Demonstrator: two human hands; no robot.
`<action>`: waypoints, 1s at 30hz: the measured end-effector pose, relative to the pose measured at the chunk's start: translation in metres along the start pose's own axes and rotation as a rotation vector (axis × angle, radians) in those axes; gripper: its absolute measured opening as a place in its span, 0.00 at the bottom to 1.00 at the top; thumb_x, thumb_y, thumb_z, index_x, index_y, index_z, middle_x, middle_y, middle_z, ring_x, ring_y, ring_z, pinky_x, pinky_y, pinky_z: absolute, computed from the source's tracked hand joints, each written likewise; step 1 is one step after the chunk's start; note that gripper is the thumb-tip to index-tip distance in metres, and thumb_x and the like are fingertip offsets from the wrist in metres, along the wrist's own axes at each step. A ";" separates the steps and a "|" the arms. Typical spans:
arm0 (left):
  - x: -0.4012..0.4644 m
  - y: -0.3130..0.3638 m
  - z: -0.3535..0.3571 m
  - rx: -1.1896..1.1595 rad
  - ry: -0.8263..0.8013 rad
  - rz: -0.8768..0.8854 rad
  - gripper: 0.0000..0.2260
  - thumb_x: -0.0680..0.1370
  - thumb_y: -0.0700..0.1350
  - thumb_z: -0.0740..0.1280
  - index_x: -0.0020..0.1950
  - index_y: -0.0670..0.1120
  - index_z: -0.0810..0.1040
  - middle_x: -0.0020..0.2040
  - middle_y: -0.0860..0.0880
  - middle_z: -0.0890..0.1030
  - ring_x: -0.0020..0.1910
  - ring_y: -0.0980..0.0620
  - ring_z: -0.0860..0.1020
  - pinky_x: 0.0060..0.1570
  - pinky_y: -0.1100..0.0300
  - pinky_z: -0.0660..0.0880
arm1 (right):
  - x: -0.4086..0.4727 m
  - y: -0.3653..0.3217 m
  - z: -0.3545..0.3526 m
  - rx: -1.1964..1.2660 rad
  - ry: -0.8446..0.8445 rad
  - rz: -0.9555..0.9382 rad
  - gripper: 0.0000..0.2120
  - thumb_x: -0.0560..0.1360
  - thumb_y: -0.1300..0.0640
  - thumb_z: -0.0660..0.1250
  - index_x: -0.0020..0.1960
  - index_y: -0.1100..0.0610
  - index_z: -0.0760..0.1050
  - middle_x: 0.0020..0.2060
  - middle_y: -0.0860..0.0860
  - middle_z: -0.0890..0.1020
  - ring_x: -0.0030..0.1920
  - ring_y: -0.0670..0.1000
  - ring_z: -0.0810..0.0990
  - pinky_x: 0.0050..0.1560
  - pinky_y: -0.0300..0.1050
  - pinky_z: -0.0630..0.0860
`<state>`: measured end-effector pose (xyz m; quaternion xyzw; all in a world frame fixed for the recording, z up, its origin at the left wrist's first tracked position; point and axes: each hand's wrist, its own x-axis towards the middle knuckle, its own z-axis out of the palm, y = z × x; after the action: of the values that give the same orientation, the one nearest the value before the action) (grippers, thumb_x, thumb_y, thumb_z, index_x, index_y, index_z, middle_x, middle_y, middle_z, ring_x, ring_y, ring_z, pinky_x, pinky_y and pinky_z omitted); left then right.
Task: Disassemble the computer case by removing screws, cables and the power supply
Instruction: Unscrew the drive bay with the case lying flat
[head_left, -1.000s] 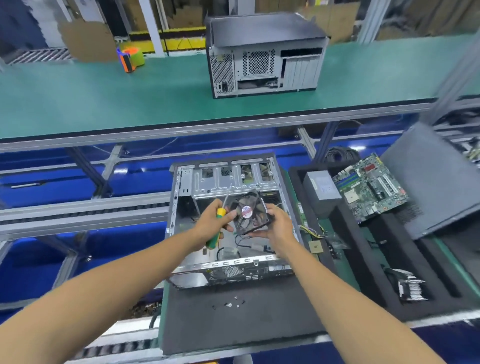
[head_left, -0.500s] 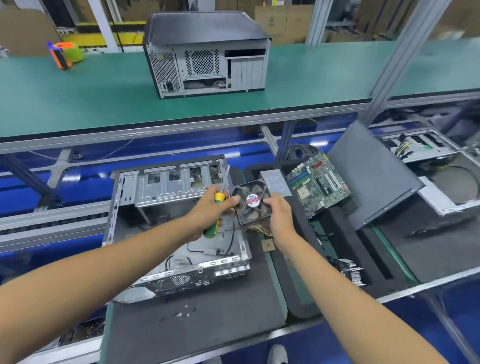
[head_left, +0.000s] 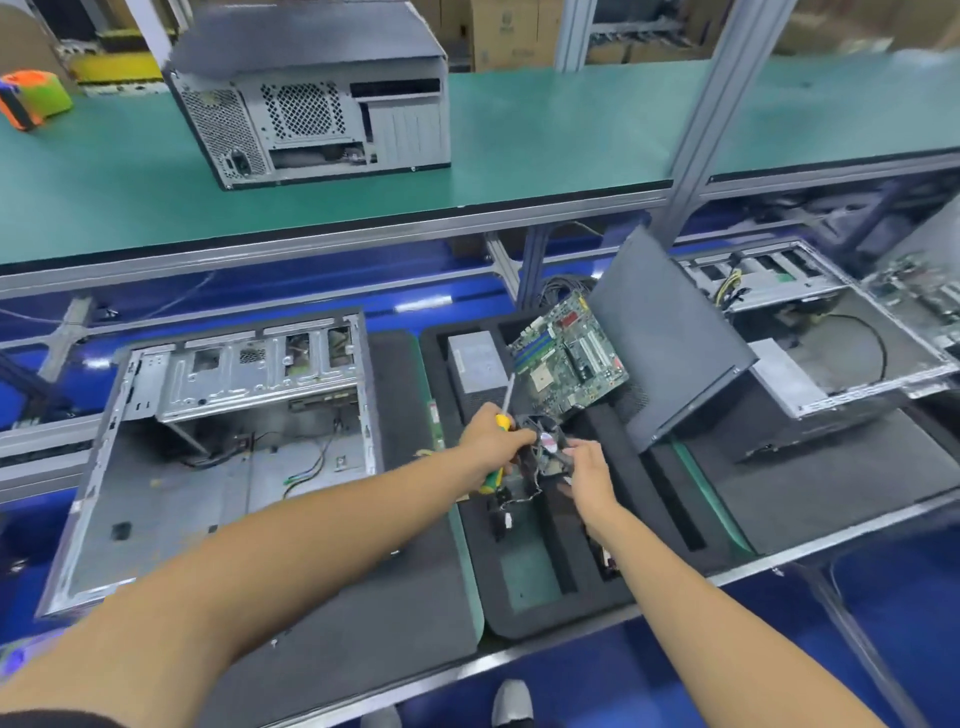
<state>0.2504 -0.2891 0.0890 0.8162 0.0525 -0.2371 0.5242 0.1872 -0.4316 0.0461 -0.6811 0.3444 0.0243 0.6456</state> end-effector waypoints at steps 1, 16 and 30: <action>0.004 0.001 0.014 0.020 0.000 -0.010 0.17 0.76 0.48 0.75 0.50 0.46 0.67 0.38 0.46 0.75 0.27 0.50 0.74 0.21 0.62 0.71 | 0.005 0.004 -0.008 -0.005 0.001 0.022 0.13 0.83 0.59 0.53 0.65 0.59 0.70 0.58 0.56 0.78 0.57 0.58 0.78 0.63 0.57 0.74; 0.035 -0.003 0.131 0.192 -0.136 -0.188 0.16 0.78 0.45 0.73 0.56 0.43 0.66 0.50 0.40 0.83 0.39 0.44 0.82 0.46 0.46 0.82 | 0.040 0.042 -0.068 -0.777 -0.141 0.091 0.30 0.81 0.58 0.61 0.81 0.57 0.57 0.75 0.62 0.64 0.75 0.63 0.63 0.72 0.53 0.64; 0.029 -0.005 0.052 -0.086 -0.155 -0.143 0.05 0.86 0.46 0.54 0.55 0.44 0.63 0.54 0.39 0.72 0.35 0.46 0.77 0.31 0.55 0.74 | 0.043 0.030 -0.025 -0.997 0.037 -0.054 0.30 0.78 0.46 0.67 0.75 0.54 0.62 0.71 0.57 0.63 0.70 0.62 0.62 0.70 0.54 0.62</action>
<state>0.2569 -0.3376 0.0541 0.7663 0.0803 -0.3338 0.5431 0.1944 -0.4709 0.0044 -0.9158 0.2846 0.1574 0.2355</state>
